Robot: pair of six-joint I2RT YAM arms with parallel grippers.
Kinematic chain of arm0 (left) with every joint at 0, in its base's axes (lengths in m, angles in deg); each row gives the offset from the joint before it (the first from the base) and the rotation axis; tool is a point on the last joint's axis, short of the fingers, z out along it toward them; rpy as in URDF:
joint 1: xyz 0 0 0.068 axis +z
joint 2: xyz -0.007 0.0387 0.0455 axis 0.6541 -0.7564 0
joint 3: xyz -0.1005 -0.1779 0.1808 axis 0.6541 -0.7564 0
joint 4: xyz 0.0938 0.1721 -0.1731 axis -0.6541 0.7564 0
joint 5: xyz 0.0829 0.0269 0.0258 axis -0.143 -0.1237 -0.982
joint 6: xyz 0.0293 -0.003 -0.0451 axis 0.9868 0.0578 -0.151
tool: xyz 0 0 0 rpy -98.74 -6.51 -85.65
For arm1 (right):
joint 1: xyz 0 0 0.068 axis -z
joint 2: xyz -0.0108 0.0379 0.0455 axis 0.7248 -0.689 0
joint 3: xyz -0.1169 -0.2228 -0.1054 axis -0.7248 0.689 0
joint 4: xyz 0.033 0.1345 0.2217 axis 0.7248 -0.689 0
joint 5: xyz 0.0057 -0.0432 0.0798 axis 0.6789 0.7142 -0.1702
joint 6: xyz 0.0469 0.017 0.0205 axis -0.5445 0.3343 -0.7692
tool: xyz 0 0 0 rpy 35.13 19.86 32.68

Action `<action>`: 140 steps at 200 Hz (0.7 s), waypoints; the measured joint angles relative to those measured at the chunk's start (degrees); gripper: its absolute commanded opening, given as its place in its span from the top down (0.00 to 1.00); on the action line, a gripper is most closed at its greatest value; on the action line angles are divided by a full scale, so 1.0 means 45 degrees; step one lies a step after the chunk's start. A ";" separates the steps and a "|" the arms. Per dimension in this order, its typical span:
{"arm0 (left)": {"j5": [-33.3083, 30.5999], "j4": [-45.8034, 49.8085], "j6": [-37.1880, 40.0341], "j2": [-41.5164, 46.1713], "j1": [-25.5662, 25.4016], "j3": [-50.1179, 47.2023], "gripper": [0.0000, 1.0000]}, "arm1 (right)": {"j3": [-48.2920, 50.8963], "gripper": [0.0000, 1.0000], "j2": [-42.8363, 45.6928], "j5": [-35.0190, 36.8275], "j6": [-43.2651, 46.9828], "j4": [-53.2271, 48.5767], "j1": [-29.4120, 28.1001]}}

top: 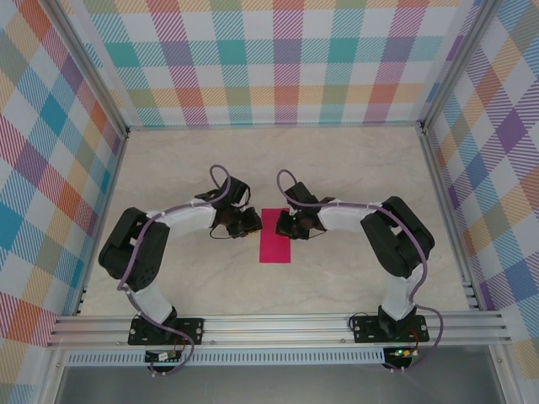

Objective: Fold a paper plane with a square sheet of paper (pick it up from the middle)
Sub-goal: Move the square sheet of paper to the center of the table.

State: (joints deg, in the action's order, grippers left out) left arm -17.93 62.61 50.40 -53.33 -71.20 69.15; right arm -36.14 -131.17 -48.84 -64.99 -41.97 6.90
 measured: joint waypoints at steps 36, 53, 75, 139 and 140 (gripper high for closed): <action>-0.0797 -0.0670 -0.1093 0.1797 0.0000 -0.1622 0.78 | -0.1671 0.89 -0.1161 0.0010 -0.1010 -0.0301 -0.0102; -0.0840 -0.1282 -0.1617 0.2084 0.0000 -0.2307 0.79 | -0.2540 0.90 -0.1637 0.0306 -0.1268 -0.0797 -0.0107; -0.0685 -0.2331 -0.2268 0.2030 -0.0039 -0.2939 0.82 | -0.3157 0.90 -0.1909 0.0636 -0.1613 -0.1477 -0.0092; -0.0141 -0.4804 -0.3298 0.0797 -0.1496 -0.2798 0.93 | -0.1608 0.91 -0.0724 0.0792 -0.3283 -0.1564 0.0646; -0.0141 -0.4813 -0.3298 0.0797 -0.1506 -0.2798 0.93 | -0.1569 0.91 -0.0695 0.0792 -0.3293 -0.1569 0.0656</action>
State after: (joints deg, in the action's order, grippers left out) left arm -18.56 40.95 35.56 -49.74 -77.98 56.56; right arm -43.20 -134.30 -45.27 -79.81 -49.03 9.85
